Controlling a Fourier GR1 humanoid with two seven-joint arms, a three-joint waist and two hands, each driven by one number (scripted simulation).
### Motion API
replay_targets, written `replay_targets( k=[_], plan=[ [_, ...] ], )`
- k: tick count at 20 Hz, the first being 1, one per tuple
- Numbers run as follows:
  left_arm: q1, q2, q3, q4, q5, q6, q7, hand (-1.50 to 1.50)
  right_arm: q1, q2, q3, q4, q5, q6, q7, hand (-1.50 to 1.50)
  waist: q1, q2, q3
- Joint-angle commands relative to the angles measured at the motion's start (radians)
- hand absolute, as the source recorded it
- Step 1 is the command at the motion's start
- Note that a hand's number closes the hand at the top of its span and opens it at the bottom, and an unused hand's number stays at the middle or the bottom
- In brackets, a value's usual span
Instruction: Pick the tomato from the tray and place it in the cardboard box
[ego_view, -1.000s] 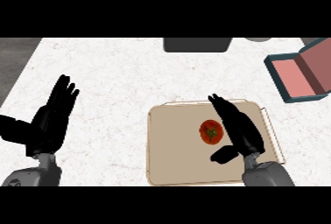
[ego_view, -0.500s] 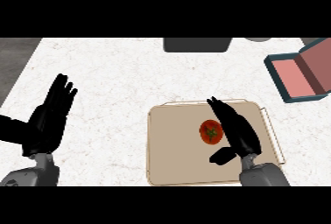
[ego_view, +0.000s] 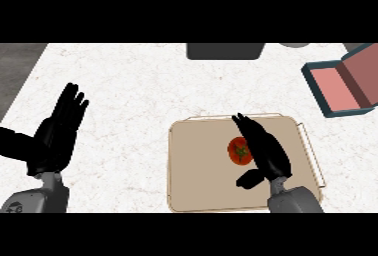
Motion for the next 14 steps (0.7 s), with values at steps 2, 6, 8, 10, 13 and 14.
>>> replay_targets(
  k=[2,6,8,10,13,14],
  plan=[
    [0.013,-0.017,-0.006,0.013,-0.019,0.001,-0.013,0.0,-0.013,0.026,0.023,0.052,0.055,-0.052,-0.022,1.5,0.001,0.0,0.0],
    [0.064,0.001,0.019,-0.015,0.023,-0.044,-0.037,0.0,-0.035,0.009,0.057,0.05,0.116,-0.086,-0.052,1.5,0.003,0.0,0.0],
    [-0.006,-0.054,-0.039,0.036,-0.058,0.034,-0.038,0.0,-0.044,-0.029,0.03,0.027,0.117,-0.06,-0.065,1.5,-0.001,0.0,0.0],
    [0.058,-0.031,-0.013,-0.033,-0.019,-0.008,-0.035,0.0,-0.011,-0.027,0.029,0.035,0.134,-0.121,-0.1,1.5,0.001,0.0,0.0],
    [-0.016,-0.026,-0.008,-0.019,-0.009,0.008,0.028,0.0,-0.289,0.045,-0.04,0.264,0.147,-0.014,0.041,1.5,0.015,0.003,0.0],
    [0.045,-0.043,-0.036,-0.025,-0.022,-0.007,-0.014,0.0,-0.325,0.054,-0.022,0.323,0.134,-0.012,0.087,1.5,0.024,0.004,0.0]
  ],
)
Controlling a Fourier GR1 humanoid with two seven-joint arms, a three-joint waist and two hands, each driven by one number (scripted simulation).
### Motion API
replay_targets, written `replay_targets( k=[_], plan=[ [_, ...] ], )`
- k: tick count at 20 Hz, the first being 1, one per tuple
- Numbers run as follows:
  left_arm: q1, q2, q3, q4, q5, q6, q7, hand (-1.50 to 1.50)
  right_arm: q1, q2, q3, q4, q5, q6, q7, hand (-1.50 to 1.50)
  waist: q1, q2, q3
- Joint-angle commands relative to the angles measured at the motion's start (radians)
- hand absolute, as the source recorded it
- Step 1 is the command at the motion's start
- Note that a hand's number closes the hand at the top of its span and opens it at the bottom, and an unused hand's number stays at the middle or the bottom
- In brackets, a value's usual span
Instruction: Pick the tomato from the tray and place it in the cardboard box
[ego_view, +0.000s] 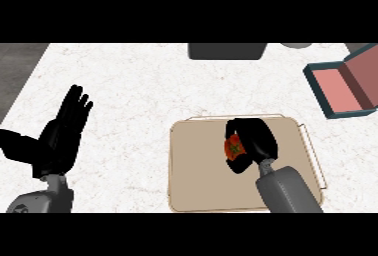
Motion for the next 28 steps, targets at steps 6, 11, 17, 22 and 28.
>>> replay_targets(
  k=[6,11,17,22,28],
  plan=[
    [-0.062,0.024,0.026,0.033,0.009,-0.012,0.005,0.0,-0.471,0.04,-0.052,0.439,-0.041,-0.039,0.179,1.5,0.017,0.006,0.001],
    [-0.028,-0.02,-0.007,0.072,-0.015,-0.003,-0.053,0.0,-0.556,0.04,0.004,0.501,-0.042,-0.146,0.175,1.5,0.012,0.006,0.001],
    [-0.039,-0.001,0.025,0.017,0.005,0.007,-0.002,0.0,-0.513,0.032,0.045,0.157,0.007,0.05,0.247,1.5,-0.016,-0.004,0.0],
    [0.008,0.003,0.021,0.005,0.002,-0.003,0.001,0.0,-0.524,0.019,-0.08,0.106,-0.028,-0.147,0.344,1.5,-0.012,-0.001,0.001],
    [0.037,-0.023,-0.025,-0.059,-0.021,0.014,0.032,0.0,-0.601,-0.048,-0.169,0.047,0.05,-0.171,0.505,1.5,-0.008,-0.003,0.001]
  ],
)
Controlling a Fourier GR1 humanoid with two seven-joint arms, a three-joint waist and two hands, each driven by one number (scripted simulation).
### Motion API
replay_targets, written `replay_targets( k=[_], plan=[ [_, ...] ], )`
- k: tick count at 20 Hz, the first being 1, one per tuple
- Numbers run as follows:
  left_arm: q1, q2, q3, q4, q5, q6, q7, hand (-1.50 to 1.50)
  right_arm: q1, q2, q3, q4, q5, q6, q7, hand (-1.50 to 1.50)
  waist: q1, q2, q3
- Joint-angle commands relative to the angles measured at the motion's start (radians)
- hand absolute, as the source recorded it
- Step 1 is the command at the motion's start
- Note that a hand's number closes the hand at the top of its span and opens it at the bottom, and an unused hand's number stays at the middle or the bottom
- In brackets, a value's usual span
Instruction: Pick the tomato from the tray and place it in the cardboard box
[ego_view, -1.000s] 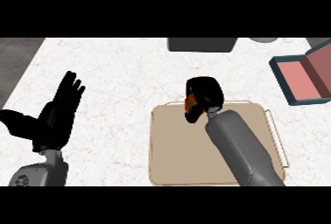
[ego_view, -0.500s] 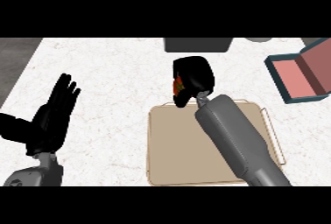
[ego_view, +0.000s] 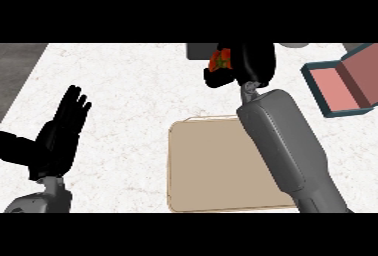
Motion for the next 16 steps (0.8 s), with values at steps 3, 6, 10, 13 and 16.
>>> replay_targets(
  k=[3,6,10,13,16],
  plan=[
    [-0.038,0.011,0.01,-0.019,0.008,0.01,0.061,0.0,-0.101,-0.106,-0.146,-0.011,-0.011,0.018,0.066,1.5,0.005,0.003,0.0],
    [-0.04,-0.004,0.002,0.028,-0.014,0.01,-0.01,0.0,0.007,-0.14,-0.163,-0.069,-0.017,0.002,0.052,1.5,-0.001,0.003,0.0],
    [0.004,-0.038,-0.034,0.027,-0.056,0.039,-0.025,0.0,0.0,-0.197,-0.218,0.029,-0.036,-0.008,-0.001,1.5,0.005,0.005,0.0],
    [0.061,-0.008,-0.006,-0.023,0.003,-0.024,-0.038,0.0,0.002,-0.293,-0.308,0.104,-0.098,-0.027,-0.1,1.5,0.013,0.005,0.0],
    [0.004,0.002,0.014,0.062,0.008,-0.038,-0.069,0.0,-0.063,-0.332,-0.306,0.224,-0.026,-0.086,-0.096,1.5,0.015,0.009,0.0]
  ],
)
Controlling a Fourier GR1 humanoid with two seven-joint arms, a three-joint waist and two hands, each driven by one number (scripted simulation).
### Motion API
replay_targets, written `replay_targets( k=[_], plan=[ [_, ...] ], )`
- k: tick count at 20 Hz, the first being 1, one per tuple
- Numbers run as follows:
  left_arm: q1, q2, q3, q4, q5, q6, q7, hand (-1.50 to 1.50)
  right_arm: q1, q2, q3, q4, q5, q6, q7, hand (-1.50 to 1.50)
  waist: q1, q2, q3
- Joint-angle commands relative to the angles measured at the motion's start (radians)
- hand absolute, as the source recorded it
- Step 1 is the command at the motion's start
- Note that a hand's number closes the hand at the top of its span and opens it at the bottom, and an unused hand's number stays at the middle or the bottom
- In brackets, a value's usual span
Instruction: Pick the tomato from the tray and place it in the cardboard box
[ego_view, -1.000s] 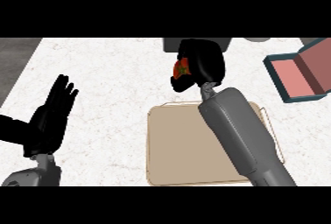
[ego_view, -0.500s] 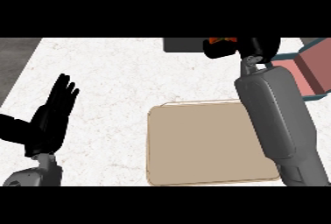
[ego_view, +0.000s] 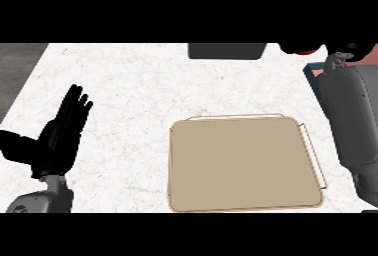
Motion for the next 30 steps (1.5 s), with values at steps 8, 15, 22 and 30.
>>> replay_targets(
  k=[8,15,22,30],
  plan=[
    [-0.015,-0.015,-0.009,0.058,-0.012,-0.011,-0.058,0.0,-0.068,-0.192,-0.091,0.443,0.059,-0.194,-0.208,1.5,0.021,0.01,0.0],
    [-0.062,0.017,0.014,0.032,0.021,-0.025,0.016,0.0,-0.052,-0.276,-0.04,0.659,0.129,-0.072,-0.277,1.5,0.036,0.016,0.0],
    [-0.034,-0.014,-0.035,0.0,-0.012,-0.016,-0.018,0.0,-0.095,-0.302,-0.124,0.839,0.068,-0.02,-0.312,-1.5,0.065,0.027,0.004],
    [-0.049,0.018,0.002,0.018,0.014,-0.033,0.008,0.0,-0.051,-0.286,-0.276,0.7,-0.093,-0.382,-0.587,-1.5,0.046,0.021,0.007]
  ],
)
